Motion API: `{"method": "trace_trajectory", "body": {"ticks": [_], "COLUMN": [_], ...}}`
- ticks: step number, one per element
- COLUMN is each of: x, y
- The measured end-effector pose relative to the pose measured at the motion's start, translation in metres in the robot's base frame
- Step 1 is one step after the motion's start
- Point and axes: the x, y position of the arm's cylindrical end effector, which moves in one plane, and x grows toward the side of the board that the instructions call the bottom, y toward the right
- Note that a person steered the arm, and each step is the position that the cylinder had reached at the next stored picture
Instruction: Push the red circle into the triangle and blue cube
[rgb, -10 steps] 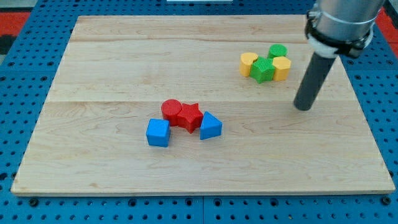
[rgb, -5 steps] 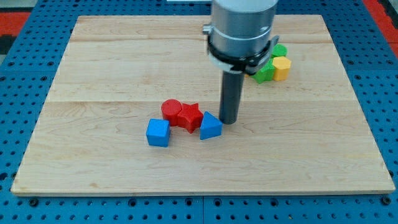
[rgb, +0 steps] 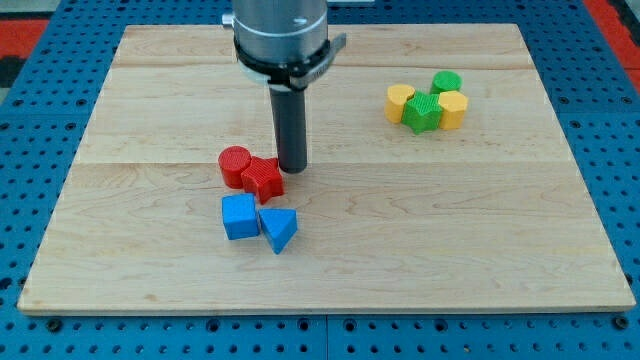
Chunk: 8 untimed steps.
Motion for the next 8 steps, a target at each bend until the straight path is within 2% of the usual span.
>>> {"method": "trace_trajectory", "body": {"ticks": [1,2,3,5,6,7,8], "x": [-0.025,-0.031,-0.011,0.041,0.012,-0.006,0.032], "y": [-0.014,-0.055,-0.093,-0.056,-0.056,-0.027,-0.009]}}
